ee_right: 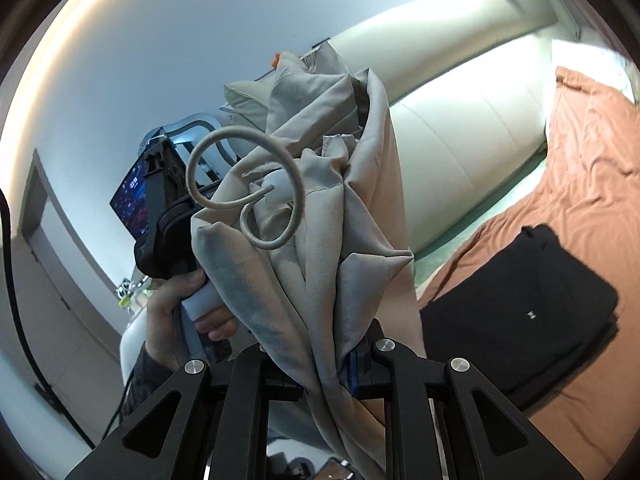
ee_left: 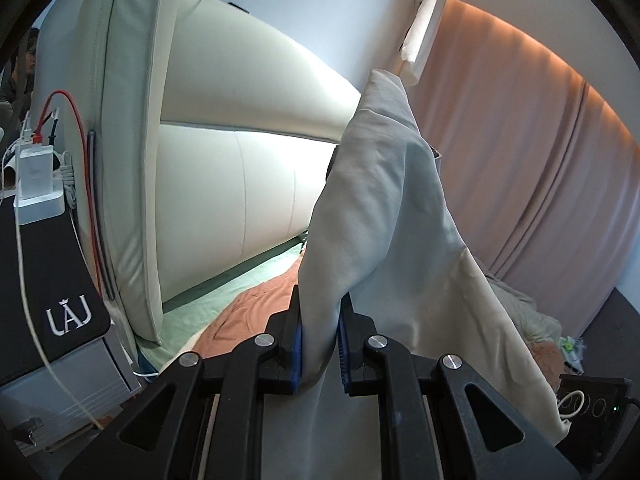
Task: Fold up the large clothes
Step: 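Lift the folded jacket with both grippers and carry it toward the black garment, then lower the jacket onto the black folded garment and open both grippers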
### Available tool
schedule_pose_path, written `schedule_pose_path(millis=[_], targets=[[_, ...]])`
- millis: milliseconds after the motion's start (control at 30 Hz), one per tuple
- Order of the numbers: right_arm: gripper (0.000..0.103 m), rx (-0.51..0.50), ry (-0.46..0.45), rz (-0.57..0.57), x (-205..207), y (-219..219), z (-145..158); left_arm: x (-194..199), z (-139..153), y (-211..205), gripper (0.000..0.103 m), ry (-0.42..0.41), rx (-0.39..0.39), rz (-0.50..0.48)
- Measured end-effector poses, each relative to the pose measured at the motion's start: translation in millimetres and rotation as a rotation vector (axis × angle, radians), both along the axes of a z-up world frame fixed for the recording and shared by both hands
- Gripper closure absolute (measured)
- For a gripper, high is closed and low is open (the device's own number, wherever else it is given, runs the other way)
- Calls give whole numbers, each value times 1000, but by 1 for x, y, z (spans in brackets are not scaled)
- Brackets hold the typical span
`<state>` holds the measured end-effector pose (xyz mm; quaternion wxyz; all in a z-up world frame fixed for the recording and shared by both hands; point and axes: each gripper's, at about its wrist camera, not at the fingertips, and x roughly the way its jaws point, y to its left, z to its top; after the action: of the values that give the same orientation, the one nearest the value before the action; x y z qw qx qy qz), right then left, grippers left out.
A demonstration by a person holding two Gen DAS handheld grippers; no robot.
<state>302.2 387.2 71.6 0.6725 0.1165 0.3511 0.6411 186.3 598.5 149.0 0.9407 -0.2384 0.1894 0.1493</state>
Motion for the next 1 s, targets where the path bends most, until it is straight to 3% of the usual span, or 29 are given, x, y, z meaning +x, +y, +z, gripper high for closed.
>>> schedule_pose_path(millis=[433, 533, 667, 767, 867, 1000], targets=[[87, -47, 101, -29, 98, 18, -81, 146, -88, 24, 88, 172, -41, -12], [87, -37, 140, -46, 122, 10, -101, 182, -106, 20, 88, 220, -23, -21], [87, -57, 199, -126, 162, -5, -146, 222, -135, 8, 87, 345, 39, -31], [87, -99, 282, -205, 185, -20, -195, 232, -154, 3, 79, 372, 13, -24], [87, -150, 361, -249, 196, -31, -241, 225, -169, 1, 79, 405, 18, 4], [86, -165, 382, -277, 194, -37, -262, 204, -183, -5, 79, 410, -53, -48]])
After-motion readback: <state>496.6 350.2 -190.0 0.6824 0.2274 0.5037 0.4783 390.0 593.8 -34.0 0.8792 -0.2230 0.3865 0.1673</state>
